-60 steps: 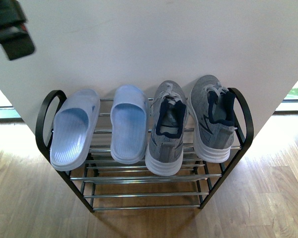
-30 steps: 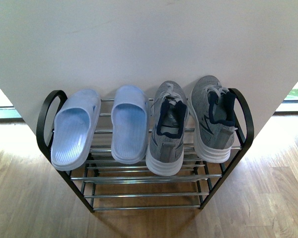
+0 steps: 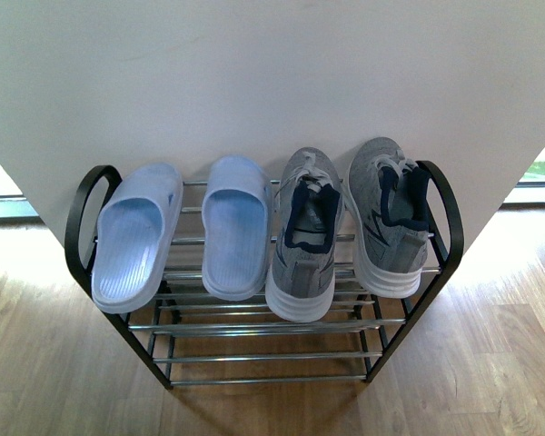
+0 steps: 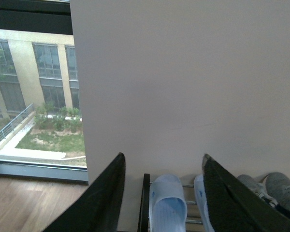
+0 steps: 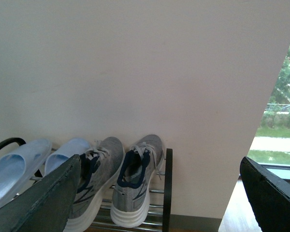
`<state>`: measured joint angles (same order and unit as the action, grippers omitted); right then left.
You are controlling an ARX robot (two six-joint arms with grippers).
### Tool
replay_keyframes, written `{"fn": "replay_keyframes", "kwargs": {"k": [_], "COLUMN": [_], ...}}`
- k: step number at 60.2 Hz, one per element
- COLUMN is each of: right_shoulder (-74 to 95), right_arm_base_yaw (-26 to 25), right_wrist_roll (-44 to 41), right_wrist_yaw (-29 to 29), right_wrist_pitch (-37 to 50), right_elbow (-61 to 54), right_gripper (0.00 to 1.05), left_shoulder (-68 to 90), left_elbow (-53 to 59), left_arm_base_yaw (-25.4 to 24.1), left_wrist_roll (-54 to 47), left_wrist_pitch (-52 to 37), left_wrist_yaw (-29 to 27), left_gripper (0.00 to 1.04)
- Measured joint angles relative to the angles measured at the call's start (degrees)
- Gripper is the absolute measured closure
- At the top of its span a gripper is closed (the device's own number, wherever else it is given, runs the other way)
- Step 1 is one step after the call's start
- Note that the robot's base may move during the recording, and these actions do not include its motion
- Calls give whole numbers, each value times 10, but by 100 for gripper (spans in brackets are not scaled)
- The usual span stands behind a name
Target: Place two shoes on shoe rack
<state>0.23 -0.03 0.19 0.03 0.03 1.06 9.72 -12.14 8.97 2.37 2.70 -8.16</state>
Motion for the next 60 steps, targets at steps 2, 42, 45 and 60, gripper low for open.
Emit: {"fn": "replay_keyframes", "kwargs": {"k": [2,42,45,60], "right_shoulder": [0,0,0,0], "right_arm_base_yaw": [0,0,0,0], "right_wrist_roll": [0,0,0,0], "right_wrist_yaw": [0,0,0,0], "right_wrist_pitch": [0,0,0,0], "right_elbow": [0,0,0,0], "right_gripper": [9,9,9,9], "left_shoulder": [-5,-61,-63,-74], "left_elbow": [7,82,84,95], "left_arm_base_yaw": [-22,-87,-87,-87], "left_wrist_roll": [-5,-17,-17,-17], "left_wrist_pitch": [0,-20,-20,-22], "left_wrist_yaw": [37,81,81,81], "left_gripper": [76,104,104,104]}}
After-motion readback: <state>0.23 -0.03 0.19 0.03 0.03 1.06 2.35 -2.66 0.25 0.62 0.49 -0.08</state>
